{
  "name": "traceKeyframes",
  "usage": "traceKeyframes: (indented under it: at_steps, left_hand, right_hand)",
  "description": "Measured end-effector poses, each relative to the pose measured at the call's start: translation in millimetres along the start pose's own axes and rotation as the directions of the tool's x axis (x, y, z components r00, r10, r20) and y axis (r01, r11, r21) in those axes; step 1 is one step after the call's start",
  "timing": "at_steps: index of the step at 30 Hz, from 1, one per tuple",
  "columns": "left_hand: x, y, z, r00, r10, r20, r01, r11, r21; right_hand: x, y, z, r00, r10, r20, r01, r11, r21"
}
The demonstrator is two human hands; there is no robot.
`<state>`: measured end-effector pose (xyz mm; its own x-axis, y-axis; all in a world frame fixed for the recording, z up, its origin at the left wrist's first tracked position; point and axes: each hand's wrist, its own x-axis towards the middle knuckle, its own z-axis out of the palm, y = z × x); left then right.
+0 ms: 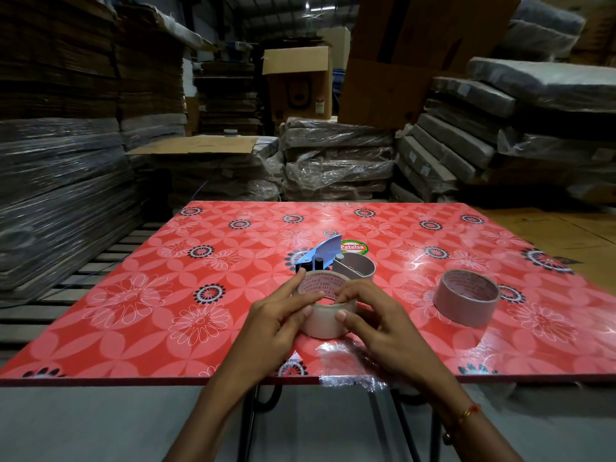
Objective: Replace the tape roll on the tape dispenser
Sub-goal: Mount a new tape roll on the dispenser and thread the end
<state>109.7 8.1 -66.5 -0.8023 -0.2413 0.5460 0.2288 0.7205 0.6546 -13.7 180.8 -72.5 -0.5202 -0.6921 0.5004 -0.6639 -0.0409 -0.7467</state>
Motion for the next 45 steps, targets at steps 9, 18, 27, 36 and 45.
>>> traceKeyframes:
  at_steps: [9, 18, 27, 36, 45]
  left_hand:
    - [-1.0, 0.8, 0.9, 0.999, -0.023, 0.049, 0.025, 0.999, -0.044]
    - [-1.1, 9.2, 8.1, 0.998, -0.059, -0.012, 0.058, 0.996, -0.065]
    - [6.5, -0.7, 4.6, 0.999, 0.022, -0.039, -0.021, 1.0, 0.011]
    - [-4.2, 18.8, 26.6, 0.907, 0.033, -0.419, 0.043, 0.984, 0.171]
    - [-4.5, 31.1, 38.5, 0.883, 0.017, -0.468, 0.097, 0.971, 0.218]
  right_hand:
    - [-0.8, -3.7, -1.4, 1.0, 0.006, -0.005, -0.006, 1.0, -0.005]
    - [-1.3, -5.2, -1.0, 0.998, 0.056, -0.031, -0.052, 0.992, 0.114]
    - [-2.2, -9.8, -3.6, 0.995, 0.083, -0.057, -0.076, 0.991, 0.11]
    - [-1.8, -9.2, -0.8, 0.993, 0.076, -0.085, -0.069, 0.995, 0.074]
    - [-2.7, -8.0, 0.8, 0.995, 0.017, -0.101, -0.018, 1.0, -0.009]
